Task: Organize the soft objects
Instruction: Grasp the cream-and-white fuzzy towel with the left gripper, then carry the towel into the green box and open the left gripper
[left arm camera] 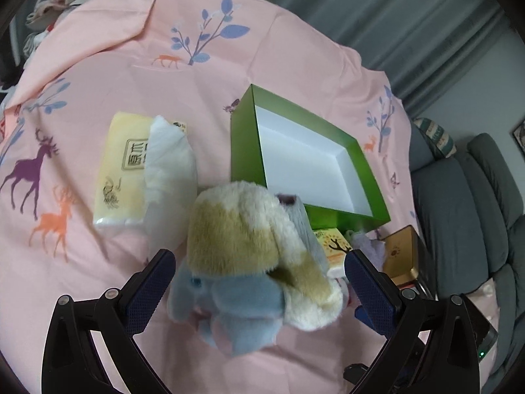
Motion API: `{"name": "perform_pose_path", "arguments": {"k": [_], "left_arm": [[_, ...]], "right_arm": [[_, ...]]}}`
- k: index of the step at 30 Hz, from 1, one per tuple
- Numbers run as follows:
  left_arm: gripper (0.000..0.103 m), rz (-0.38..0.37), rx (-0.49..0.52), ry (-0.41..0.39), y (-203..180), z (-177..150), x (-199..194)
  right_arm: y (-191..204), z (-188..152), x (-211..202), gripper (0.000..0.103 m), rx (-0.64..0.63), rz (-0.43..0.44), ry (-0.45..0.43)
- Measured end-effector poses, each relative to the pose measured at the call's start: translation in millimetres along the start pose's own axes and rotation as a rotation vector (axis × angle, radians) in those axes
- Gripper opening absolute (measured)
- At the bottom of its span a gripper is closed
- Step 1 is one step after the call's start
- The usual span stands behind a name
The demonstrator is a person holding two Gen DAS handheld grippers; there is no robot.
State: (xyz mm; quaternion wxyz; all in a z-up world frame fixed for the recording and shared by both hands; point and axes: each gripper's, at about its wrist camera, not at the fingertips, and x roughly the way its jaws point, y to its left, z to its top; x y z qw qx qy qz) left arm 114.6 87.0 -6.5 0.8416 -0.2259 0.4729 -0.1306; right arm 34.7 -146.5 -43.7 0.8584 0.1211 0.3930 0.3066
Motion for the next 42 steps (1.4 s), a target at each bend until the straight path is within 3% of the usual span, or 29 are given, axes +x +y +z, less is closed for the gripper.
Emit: {"name": "perform_pose_path", "arguments": {"k": [8, 10, 12, 13, 17, 18, 21, 31, 38, 42], "left_arm": [[0.1, -0.01, 0.008, 0.051, 1, 13, 20], [0.088, -0.011, 0.003, 0.055, 2, 12, 22], [0.065, -0.026, -0.006, 0.062, 4, 11, 23], [0.062, -0.027, -0.001, 0.064, 4, 10, 24], [0.039, -0.035, 0.012, 0.053, 4, 5, 22], [0.031, -0.035, 0.01, 0.048, 4, 4, 21], [0.021, -0.041, 0.001, 0.018, 3, 1, 14], [0.018, -0.183, 0.041, -0.062, -18, -16, -43], [0.018, -0.21, 0.096, -0.137, -48, -14, -97], [0.018, -0.224, 0.137, -0.158, -66, -15, -113]], "right_arm": [[-10, 6, 21, 0.078, 0.029, 0.008, 0.035], [-10, 6, 25, 0.07, 0.023, 0.005, 0.046], [-11, 6, 27, 0.058, 0.024, 0.002, 0.055], [-12, 7, 28, 0.055, 0.025, 0.01, 0.059], [-11, 10, 35, 0.026, 0.003, 0.013, 0.075], [-12, 10, 36, 0.022, -0.003, 0.013, 0.077], [-6, 9, 34, 0.014, -0.031, 0.012, 0.061], [30, 19, -24, 0.012, -0.14, 0.119, -0.067], [49, 32, -64, 0.012, -0.128, 0.278, -0.118], [52, 36, -82, 0.012, -0.119, 0.292, -0.149]]}}
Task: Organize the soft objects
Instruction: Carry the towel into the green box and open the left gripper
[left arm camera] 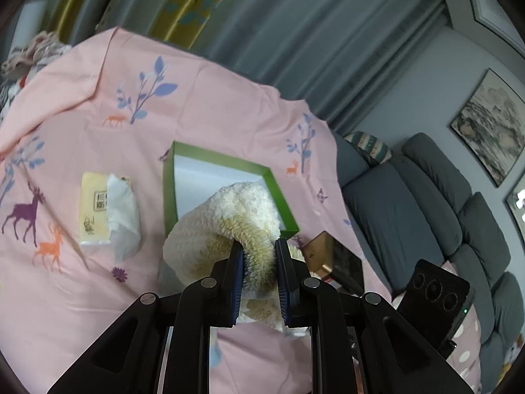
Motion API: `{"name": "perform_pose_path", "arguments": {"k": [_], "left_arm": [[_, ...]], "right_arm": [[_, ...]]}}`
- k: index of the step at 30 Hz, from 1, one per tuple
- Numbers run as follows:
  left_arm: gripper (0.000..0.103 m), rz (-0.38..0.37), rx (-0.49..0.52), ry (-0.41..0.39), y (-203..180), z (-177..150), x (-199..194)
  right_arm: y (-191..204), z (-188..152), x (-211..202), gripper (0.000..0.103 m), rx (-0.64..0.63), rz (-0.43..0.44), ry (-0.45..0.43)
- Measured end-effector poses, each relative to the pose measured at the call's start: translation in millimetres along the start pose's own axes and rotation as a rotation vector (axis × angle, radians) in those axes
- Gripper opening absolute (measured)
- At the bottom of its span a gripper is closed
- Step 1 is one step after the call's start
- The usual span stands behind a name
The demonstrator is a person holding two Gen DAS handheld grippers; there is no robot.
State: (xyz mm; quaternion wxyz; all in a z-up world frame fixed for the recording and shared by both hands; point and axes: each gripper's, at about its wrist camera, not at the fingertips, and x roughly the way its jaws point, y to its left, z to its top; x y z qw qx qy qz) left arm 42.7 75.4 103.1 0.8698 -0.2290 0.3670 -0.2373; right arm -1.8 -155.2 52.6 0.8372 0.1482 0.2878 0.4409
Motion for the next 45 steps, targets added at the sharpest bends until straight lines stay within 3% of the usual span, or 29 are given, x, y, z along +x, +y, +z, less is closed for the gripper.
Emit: {"name": "perform_pose_path", "arguments": {"k": [3, 9, 17, 28, 30, 31, 32, 33, 35, 42, 45], "left_arm": [[0.018, -0.012, 0.025, -0.005, -14, 6, -1], [0.018, -0.038, 0.071, -0.015, -42, 38, 17], [0.018, 0.026, 0.085, 0.011, -47, 76, 90], [0.018, 0.214, -0.017, 0.181, 22, 82, 219], [0.018, 0.259, -0.026, 0.236, 33, 77, 236], [0.021, 0.274, -0.026, 0.259, 36, 75, 240], [0.036, 0.293, -0.024, 0.281, 39, 72, 244], [0.062, 0.311, -0.02, 0.294, 41, 70, 246], [0.09, 0.343, -0.01, 0.277, 43, 65, 241], [0.091, 0.38, 0.034, 0.222, 32, 62, 202], [0.091, 0.361, 0.054, 0.209, 27, 54, 179]], "right_arm": [[4, 11, -11, 0.012, -0.02, 0.0, -0.04], [0, 49, -24, 0.012, -0.082, -0.092, -0.122], [-48, 94, 2, 0.012, -0.131, -0.267, -0.138], [-155, 94, 77, 0.017, -0.056, -0.474, 0.046], [-166, 88, 83, 0.032, -0.05, -0.515, 0.081], [-170, 85, 85, 0.036, -0.052, -0.539, 0.094], [-172, 82, 84, 0.049, -0.054, -0.563, 0.107], [-175, 79, 84, 0.059, -0.053, -0.583, 0.116], [-177, 74, 82, 0.063, -0.054, -0.609, 0.121], [-158, 59, 60, 0.084, -0.073, -0.688, 0.12], [-141, 54, 44, 0.093, -0.078, -0.706, 0.098]]}}
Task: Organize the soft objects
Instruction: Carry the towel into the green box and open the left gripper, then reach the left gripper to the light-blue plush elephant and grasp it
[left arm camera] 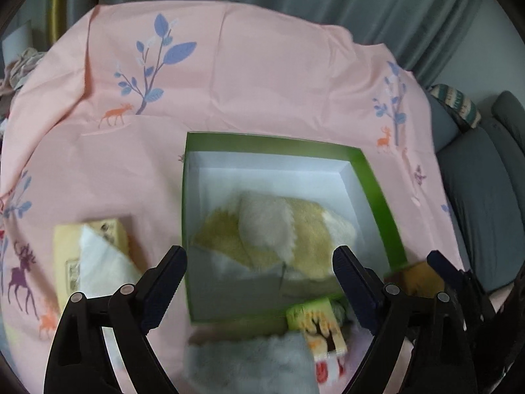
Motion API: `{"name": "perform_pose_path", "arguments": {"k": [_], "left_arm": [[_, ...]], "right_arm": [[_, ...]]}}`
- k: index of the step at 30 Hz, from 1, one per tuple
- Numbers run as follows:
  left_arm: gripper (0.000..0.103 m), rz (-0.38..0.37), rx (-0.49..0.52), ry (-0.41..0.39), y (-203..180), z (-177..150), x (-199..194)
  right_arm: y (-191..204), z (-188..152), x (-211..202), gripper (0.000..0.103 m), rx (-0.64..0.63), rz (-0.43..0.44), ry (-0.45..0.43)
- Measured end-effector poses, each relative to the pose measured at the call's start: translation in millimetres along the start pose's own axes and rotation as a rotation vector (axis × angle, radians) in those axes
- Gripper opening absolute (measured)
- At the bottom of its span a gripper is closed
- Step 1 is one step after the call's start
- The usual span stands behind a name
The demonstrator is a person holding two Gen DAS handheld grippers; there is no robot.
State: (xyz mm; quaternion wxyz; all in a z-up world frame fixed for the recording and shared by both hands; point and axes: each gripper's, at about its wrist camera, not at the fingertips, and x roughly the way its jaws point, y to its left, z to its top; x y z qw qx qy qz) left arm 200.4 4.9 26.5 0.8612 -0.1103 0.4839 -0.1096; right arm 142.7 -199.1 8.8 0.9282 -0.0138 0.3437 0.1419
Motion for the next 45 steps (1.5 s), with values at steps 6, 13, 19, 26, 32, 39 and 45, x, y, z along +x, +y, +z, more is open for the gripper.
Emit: {"name": "perform_pose_path", "arguments": {"k": [6, 13, 19, 26, 32, 39, 45], "left_arm": [[0.091, -0.016, 0.026, -0.032, 2, -31, -45], [0.091, -0.029, 0.023, -0.082, 8, -72, -90], [0.091, -0.01, 0.013, -0.095, 15, -102, -106], [0.091, -0.033, -0.039, -0.089, 25, -127, -114], [0.091, -0.036, -0.063, -0.072, 31, -141, -114], [0.091, -0.053, -0.088, -0.057, 37, -152, -112], [0.091, -0.08, -0.101, -0.046, 41, -161, -108]], "right_arm": [[8, -17, -45, 0.098, -0.021, -0.049, -0.032], [18, -46, -85, 0.099, -0.017, -0.032, -0.04], [26, -66, -104, 0.099, -0.037, -0.034, -0.035], [33, -80, -117, 0.099, -0.048, -0.026, -0.024], [41, -87, -120, 0.099, -0.055, -0.006, -0.015], [50, -92, -119, 0.099, -0.069, 0.004, -0.002], [55, -94, -117, 0.099, -0.075, 0.012, 0.006]]}}
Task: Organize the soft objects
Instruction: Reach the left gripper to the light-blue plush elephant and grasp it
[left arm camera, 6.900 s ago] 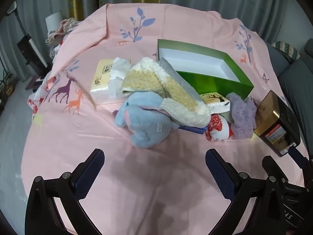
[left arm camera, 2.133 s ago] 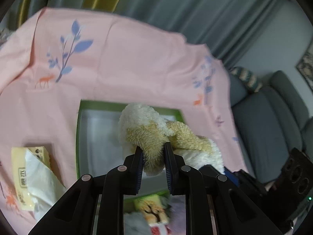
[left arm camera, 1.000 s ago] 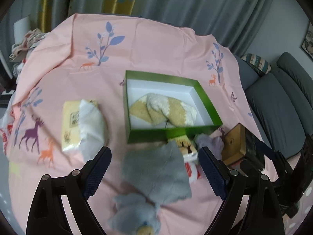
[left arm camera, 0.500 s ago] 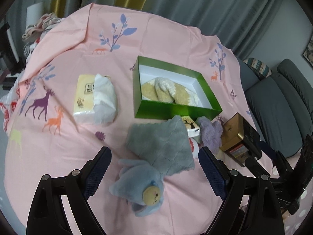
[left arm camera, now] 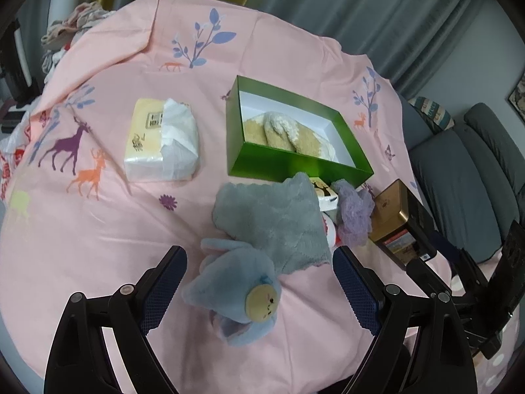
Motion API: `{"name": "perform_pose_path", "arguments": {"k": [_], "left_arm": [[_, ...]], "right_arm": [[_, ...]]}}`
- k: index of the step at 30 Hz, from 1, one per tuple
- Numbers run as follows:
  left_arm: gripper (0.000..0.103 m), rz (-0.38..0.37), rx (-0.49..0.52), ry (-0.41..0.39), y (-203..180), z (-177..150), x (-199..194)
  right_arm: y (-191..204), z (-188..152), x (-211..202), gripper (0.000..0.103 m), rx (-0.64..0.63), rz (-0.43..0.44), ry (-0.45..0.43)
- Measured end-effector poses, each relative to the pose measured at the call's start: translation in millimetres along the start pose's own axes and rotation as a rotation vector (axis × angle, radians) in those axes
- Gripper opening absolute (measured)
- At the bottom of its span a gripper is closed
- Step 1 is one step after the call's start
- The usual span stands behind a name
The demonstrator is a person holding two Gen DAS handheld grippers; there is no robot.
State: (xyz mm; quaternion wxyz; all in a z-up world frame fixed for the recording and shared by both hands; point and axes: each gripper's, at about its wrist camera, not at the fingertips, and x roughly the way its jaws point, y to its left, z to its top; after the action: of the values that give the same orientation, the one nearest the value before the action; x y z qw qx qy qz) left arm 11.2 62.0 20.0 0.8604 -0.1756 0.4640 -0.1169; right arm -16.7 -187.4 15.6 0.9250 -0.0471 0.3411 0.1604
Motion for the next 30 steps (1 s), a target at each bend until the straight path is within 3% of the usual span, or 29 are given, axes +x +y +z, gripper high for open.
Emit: {"name": "perform_pose_path", "arguments": {"k": [9, 19, 30], "left_arm": [[0.091, -0.02, -0.056, 0.032, 26, -20, 7], [0.091, -0.095, -0.123, 0.026, 37, -19, 16], [0.091, -0.111, -0.132, 0.102, 41, -19, 42]], "right_arm": [[7, -6, 8, 0.099, 0.01, 0.052, 0.027], [51, -31, 31, 0.099, -0.036, 0.302, 0.078], [82, -39, 74, 0.097, -0.021, 0.463, 0.138]]}}
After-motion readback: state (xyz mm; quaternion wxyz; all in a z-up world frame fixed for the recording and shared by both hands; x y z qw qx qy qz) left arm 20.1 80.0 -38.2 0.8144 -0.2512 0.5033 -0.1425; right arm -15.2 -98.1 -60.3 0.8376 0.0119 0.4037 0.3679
